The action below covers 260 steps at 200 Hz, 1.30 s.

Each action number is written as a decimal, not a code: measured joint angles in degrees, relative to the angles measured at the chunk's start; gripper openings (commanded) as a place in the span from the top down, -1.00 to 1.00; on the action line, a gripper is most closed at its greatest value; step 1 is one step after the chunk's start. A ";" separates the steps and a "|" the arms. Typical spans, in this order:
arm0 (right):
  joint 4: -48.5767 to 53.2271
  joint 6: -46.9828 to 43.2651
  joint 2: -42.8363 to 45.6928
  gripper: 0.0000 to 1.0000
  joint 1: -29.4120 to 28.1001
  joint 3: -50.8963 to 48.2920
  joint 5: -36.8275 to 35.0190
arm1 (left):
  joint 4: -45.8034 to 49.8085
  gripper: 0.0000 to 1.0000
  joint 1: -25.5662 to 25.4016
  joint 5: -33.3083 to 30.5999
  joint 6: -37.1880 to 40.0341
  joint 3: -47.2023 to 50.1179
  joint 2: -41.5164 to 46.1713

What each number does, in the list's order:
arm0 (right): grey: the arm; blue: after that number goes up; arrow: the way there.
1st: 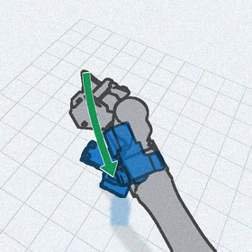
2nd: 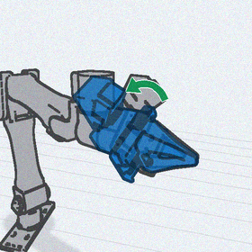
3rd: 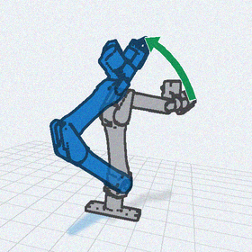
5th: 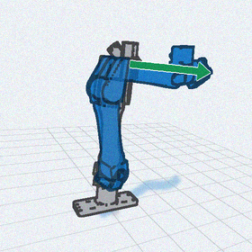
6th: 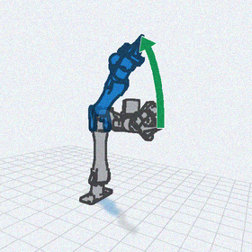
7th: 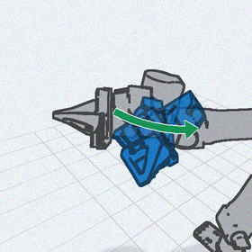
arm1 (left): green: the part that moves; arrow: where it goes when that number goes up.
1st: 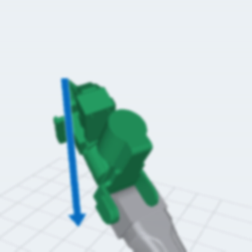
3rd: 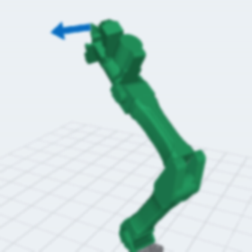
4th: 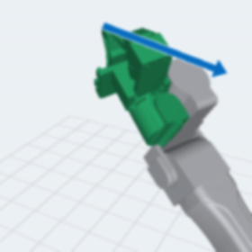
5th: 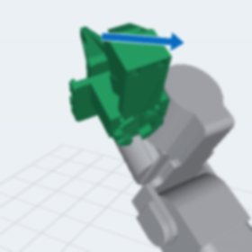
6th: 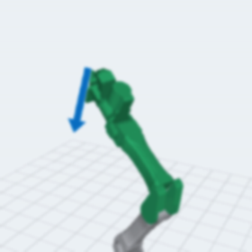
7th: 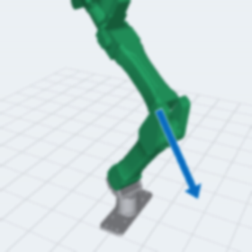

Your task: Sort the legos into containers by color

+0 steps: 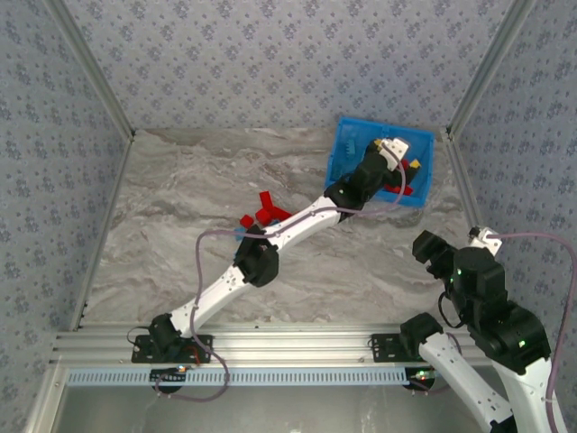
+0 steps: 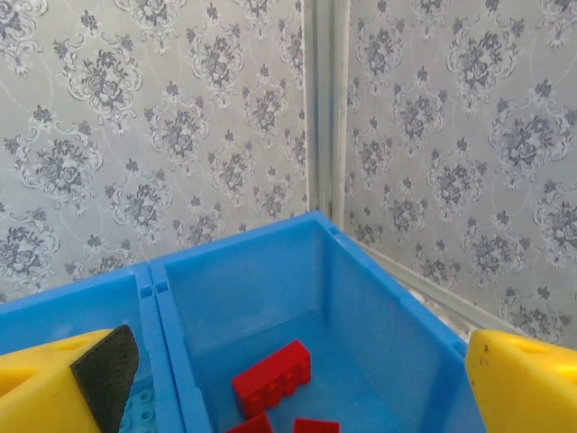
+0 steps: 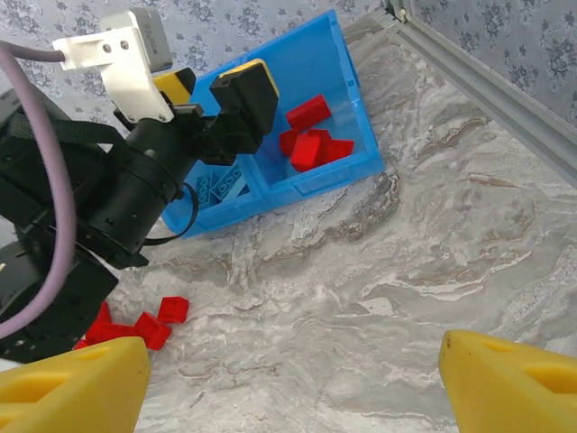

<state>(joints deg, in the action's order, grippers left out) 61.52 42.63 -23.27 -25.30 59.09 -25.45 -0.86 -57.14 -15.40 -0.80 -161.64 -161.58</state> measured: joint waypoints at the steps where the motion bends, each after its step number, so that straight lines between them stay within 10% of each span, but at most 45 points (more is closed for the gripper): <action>1: 0.00 0.02 0.00 -0.73 0.00 0.00 0.00 | 0.33 -0.93 -0.02 -0.04 -0.13 0.07 0.15; 125: -15.08 -11.10 -15.52 -0.68 -3.26 -6.73 21.44 | 17.70 -0.99 3.91 2.54 -10.93 65.94 72.43; 194: -28.81 -16.20 -50.64 -0.66 -20.87 -1.84 20.87 | 37.44 -0.98 3.52 -4.00 -19.76 97.85 99.14; 260: -34.42 -11.10 -77.66 -0.60 -32.59 14.67 17.97 | 56.54 -0.98 3.69 -12.76 -33.99 107.34 120.45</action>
<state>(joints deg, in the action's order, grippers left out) 27.09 31.53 -100.92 -57.89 73.76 -7.49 55.68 -53.45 -28.16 -34.79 -54.30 -41.12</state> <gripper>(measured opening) 0.779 0.993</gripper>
